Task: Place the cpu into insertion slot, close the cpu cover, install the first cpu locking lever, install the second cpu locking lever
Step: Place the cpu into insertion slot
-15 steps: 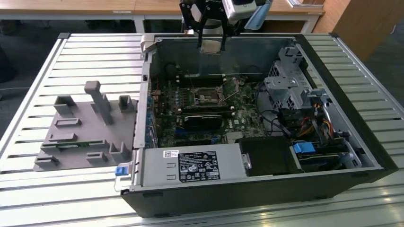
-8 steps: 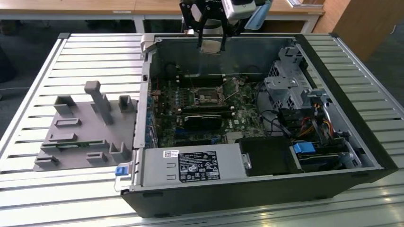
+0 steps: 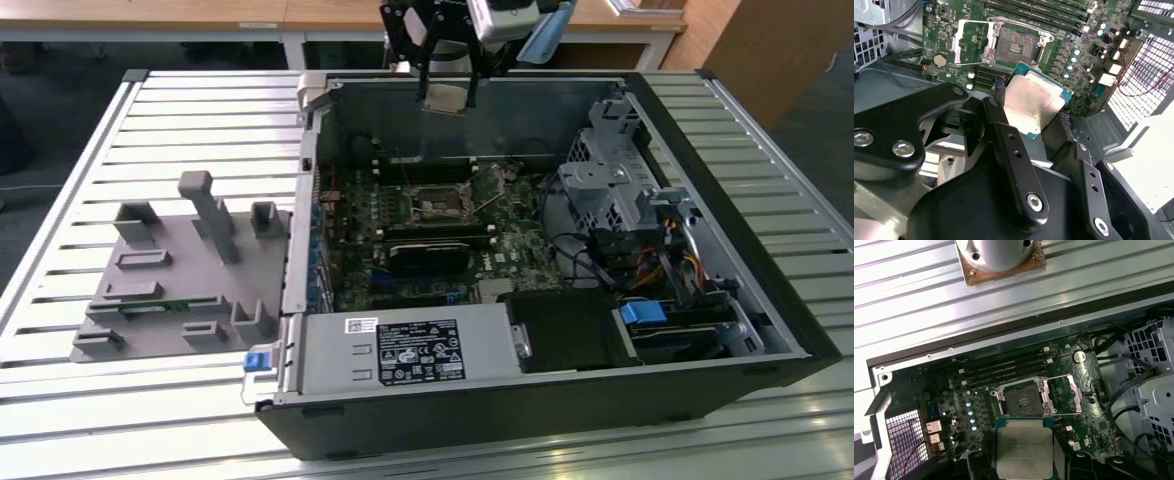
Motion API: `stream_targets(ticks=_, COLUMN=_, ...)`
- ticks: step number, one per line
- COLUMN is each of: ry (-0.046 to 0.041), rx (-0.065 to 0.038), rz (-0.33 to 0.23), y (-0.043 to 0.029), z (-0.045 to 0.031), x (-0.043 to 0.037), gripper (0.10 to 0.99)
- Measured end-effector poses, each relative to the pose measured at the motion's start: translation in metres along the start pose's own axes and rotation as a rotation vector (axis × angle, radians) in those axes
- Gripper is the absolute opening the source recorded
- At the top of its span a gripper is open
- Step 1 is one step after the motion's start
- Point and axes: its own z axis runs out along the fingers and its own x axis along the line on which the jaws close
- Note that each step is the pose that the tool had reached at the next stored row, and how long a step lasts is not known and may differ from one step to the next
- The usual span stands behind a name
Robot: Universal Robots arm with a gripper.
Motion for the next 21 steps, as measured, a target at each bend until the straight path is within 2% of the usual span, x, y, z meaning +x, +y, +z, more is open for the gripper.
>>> stream_targets(ticks=21, ry=-0.0046, rx=-0.001, rz=0.051, y=0.0000, z=0.0000, x=0.0000, gripper=0.541)
